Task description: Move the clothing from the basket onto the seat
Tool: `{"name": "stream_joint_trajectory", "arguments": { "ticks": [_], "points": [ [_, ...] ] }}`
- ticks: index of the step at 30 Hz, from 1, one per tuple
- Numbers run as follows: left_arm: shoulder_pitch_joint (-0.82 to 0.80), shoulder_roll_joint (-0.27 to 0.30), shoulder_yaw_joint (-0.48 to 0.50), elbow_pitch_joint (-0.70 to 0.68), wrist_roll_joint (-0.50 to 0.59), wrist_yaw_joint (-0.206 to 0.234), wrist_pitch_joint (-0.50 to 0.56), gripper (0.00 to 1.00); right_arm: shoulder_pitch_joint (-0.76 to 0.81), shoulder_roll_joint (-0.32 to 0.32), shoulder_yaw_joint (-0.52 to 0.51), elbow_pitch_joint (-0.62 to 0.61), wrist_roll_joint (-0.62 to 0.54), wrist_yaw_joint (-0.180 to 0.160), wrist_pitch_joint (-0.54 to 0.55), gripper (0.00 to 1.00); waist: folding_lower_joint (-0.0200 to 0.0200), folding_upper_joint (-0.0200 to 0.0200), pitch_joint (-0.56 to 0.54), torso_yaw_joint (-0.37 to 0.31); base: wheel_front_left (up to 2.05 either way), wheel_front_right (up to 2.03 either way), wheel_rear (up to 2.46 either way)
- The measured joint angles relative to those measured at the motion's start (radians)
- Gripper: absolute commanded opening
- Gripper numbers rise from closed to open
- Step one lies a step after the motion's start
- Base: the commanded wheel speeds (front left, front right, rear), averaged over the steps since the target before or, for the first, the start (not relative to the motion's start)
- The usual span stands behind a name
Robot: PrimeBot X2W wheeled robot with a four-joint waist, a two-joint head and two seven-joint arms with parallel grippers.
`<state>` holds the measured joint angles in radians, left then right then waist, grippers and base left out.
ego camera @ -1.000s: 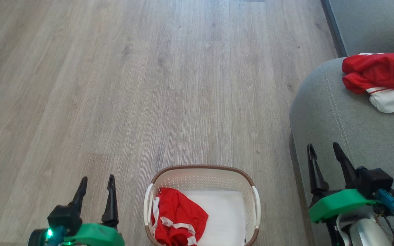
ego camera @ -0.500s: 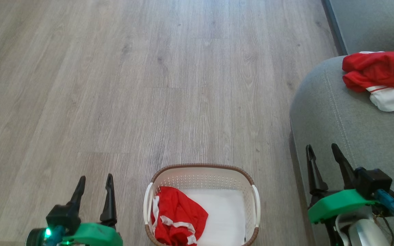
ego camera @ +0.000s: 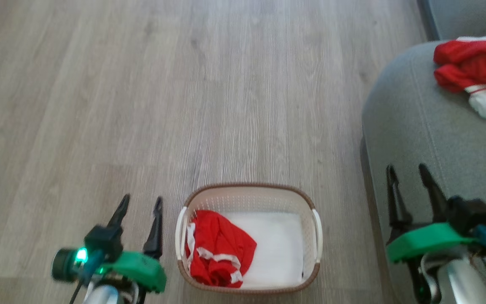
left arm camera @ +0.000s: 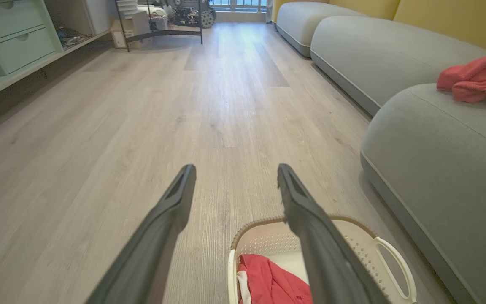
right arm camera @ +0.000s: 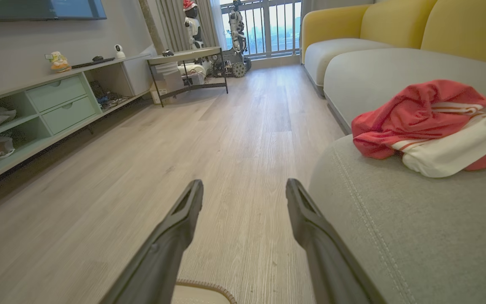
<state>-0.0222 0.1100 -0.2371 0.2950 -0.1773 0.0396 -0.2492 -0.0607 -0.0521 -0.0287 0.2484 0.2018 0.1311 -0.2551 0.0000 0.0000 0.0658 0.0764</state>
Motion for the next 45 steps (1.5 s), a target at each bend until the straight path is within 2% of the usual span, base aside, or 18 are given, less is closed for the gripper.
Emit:
{"name": "stream_joint_trajectory", "arguments": {
  "ticks": [11, 25, 35, 45],
  "points": [
    [-0.250, -0.035, -0.151, 0.281, 0.076, -0.074, 0.001, 1.00, -0.131, 0.001, -0.068, -0.103, -0.046, 0.000, 0.000, 1.00, 0.0001, 0.0000, 0.191, -0.028, 0.00, 0.00, 0.00],
    [-0.561, -0.065, -0.346, 0.701, 0.139, -0.120, 0.020, 1.00, -0.285, 0.001, -0.049, -0.201, -0.051, 0.000, 0.000, 1.00, 0.0004, -0.0001, 0.501, -0.109, 0.00, 0.00, 0.00],
    [-0.680, -0.068, -0.430, 0.835, 0.109, -0.127, 0.094, 1.00, -0.345, 0.000, -0.002, -0.265, -0.039, 0.000, 0.000, 1.00, 0.0003, -0.0001, 0.667, -0.180, 0.00, 0.00, 0.00],
    [-0.732, -0.068, -0.470, 0.925, 0.093, -0.119, 0.149, 1.00, -0.369, 0.000, 0.037, -0.309, -0.016, 0.000, 0.000, 1.00, 0.0001, -0.0001, 0.742, -0.234, 0.00, 0.00, 0.00]
  ]
}}
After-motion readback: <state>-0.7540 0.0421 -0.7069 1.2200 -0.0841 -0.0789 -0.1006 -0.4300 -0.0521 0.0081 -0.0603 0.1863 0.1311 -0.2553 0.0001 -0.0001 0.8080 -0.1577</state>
